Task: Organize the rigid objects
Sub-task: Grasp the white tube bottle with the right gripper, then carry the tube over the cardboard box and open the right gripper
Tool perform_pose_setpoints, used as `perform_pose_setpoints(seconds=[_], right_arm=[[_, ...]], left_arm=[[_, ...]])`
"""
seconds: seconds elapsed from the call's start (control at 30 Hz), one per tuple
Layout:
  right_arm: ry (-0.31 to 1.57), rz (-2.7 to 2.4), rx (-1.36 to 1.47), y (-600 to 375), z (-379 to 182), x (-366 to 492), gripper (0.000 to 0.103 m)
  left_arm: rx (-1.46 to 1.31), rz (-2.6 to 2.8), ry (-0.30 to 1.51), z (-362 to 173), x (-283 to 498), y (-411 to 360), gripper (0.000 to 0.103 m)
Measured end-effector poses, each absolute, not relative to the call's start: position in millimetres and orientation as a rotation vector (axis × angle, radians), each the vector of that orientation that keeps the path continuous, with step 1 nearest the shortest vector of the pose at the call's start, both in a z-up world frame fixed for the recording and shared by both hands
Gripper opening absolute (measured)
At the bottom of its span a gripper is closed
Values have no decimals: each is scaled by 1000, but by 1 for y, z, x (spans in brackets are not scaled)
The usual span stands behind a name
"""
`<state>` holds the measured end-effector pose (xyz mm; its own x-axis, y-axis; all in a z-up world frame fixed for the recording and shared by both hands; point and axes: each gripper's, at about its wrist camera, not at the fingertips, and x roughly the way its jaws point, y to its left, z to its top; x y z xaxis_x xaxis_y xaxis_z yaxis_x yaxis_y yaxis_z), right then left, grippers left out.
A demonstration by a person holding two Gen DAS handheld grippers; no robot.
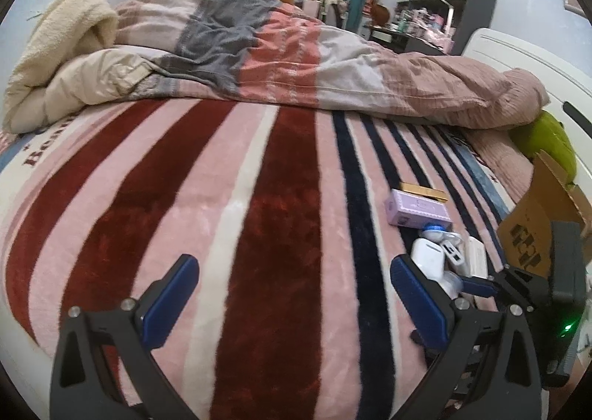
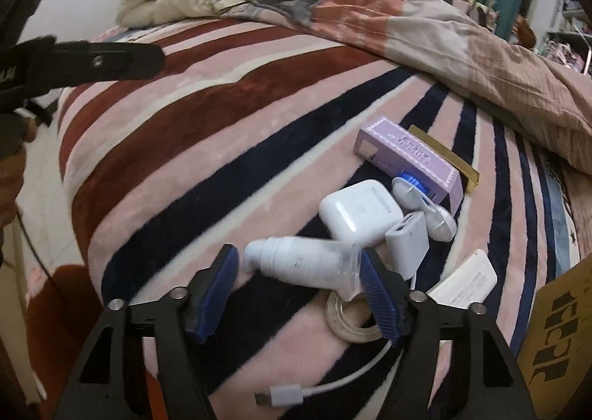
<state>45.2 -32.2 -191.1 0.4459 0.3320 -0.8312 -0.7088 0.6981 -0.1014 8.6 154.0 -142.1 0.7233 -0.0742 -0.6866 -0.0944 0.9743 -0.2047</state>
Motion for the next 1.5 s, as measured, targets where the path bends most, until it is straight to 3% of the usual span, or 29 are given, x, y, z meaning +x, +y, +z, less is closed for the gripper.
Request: perform_pose_setpoints(seconds=[0.07,0.13,0.43,0.5,0.57,0.7,0.83,0.87,1.03,1.3,1.33,1.4,1.43,1.47,1.5], right_arm=[[886,666,-515,-28,-192,44,69],[879,643,-532,-26,-193,43,60],[795,777,-364,-42,-143,38,60],[755,801,-329,-49,-122,38,60],[704,809,-327,-56,-102,36,60],[608,811,-312,-86,-63,36,60],[539,754,-280,-131,-34,40,60],[525,727,-277,-144,-28,42,60],[532,610,-241,-208,-15,58,59],[788,497,-148,-285,-33,103,60],[820,491,-138,-290,-36,105,60],[844,470,-142,-297,-38,105,61],[847,456,-154,-298,-38,103,67],[839,445,-159,-298,-37,101,78],[829,437,-163,-297,-37,98,83]], left_arm=[[-229,-35,772,-142,12,152,102],[-209,-84,789,-142,15,147,102],[-206,-440,841,-99,30,109,102],[-210,-505,850,-83,38,92,96],[-227,-568,862,-68,48,77,81],[-186,-677,874,-35,68,29,64],[-167,-796,936,-17,92,-29,28],[-157,-801,948,-14,99,-45,23],[-94,-865,1007,-9,131,-125,23],[-48,-902,1207,-45,169,-209,24],[-38,-888,1208,-46,170,-213,27],[-29,-873,1198,-41,168,-211,44],[-31,-863,1174,-36,165,-205,59],[-31,-849,1152,-31,163,-199,67],[-35,-831,1124,-25,159,-190,68]])
